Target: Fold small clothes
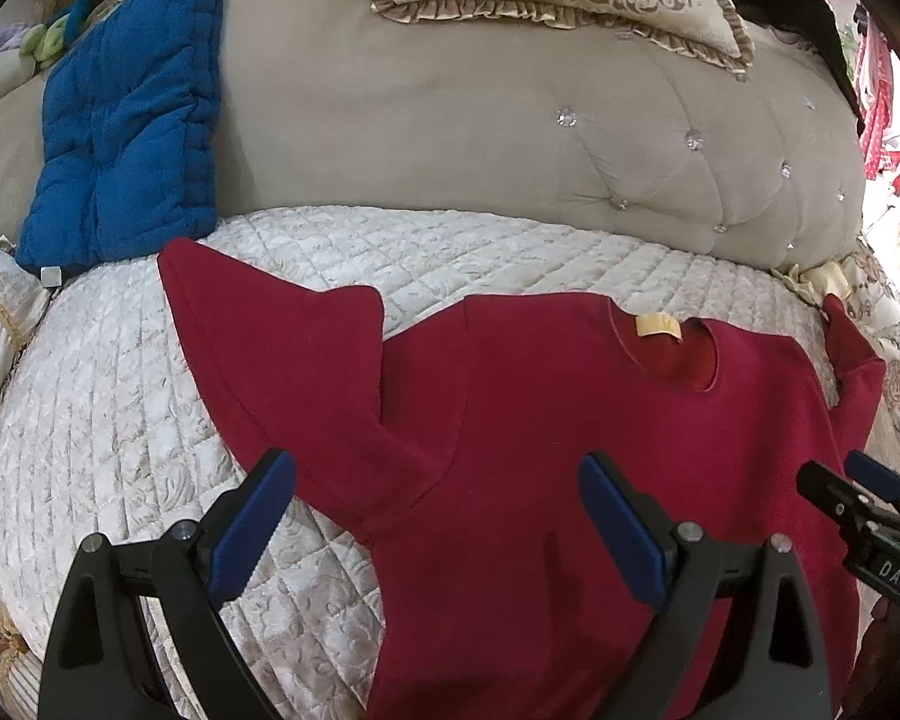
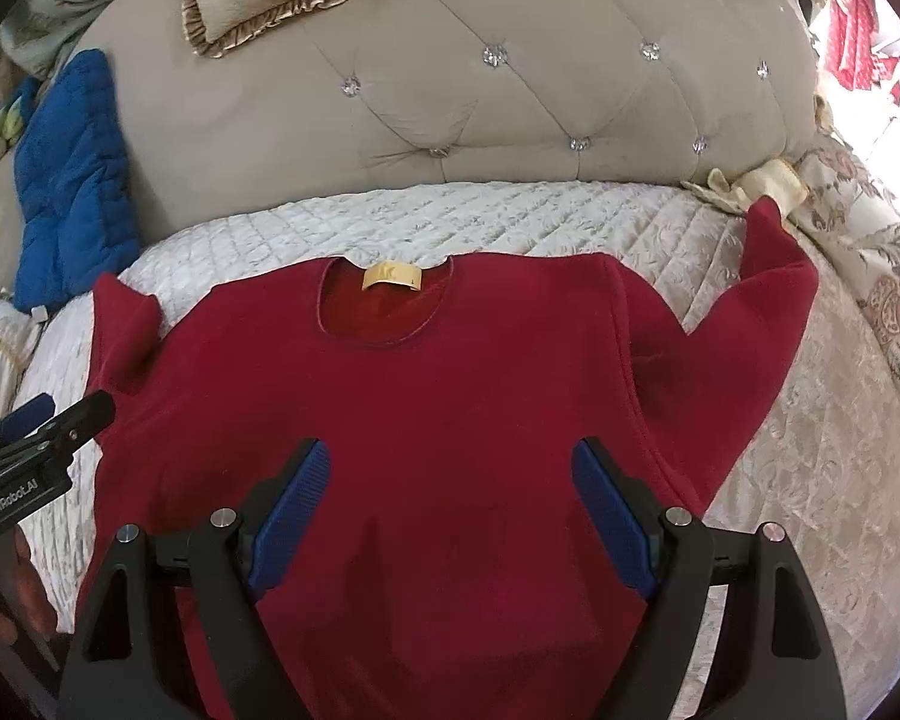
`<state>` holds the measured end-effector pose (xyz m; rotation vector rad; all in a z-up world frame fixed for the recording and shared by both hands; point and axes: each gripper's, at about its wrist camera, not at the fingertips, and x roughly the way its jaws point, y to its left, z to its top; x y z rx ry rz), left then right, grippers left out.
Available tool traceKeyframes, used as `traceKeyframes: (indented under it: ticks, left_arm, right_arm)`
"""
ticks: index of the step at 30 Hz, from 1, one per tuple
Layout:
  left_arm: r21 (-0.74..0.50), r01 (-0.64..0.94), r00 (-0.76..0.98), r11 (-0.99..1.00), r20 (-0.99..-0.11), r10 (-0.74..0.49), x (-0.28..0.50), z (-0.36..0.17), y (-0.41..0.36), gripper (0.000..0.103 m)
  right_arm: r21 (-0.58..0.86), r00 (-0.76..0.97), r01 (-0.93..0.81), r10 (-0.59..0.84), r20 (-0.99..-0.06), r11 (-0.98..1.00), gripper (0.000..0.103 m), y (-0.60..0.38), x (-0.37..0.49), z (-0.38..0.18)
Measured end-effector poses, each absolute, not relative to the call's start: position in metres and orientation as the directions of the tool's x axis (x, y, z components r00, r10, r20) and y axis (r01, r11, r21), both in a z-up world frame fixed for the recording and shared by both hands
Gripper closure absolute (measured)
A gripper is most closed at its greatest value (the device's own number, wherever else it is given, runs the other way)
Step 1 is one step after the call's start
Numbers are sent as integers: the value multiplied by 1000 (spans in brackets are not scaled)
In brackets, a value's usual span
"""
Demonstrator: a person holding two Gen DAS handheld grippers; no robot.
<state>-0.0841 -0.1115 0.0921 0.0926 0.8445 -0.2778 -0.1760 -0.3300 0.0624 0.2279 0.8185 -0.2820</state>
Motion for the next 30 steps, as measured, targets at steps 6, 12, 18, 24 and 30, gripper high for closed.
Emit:
traceKeyframes:
  ticks: [6, 12, 18, 24, 30]
  left_arm:
    - [-42, 275, 624, 961, -752, -211, -78, 88, -108, 6]
    - [-67, 251, 612, 966, -762, -212, -70, 83, -99, 6]
    - [-66, 240, 611, 969, -765, -203, -68, 82, -96, 6]
    - [-57, 247, 607, 967, -769, -200, -68, 81, -97, 6]
    - [-47, 231, 607, 972, -774, -182, -65, 76, -95, 6]
  right_arm:
    - [86, 647, 325, -156, -746, 942, 37, -326, -171, 57]
    - [102, 642, 309, -128, -756, 946, 37, -322, -165, 51]
    - [84, 641, 296, -133, -756, 951, 37, -316, -162, 50]
    - [93, 634, 304, -129, -762, 948, 37, -317, -161, 47]
    - [92, 628, 300, -124, -768, 949, 37, -316, -158, 43]
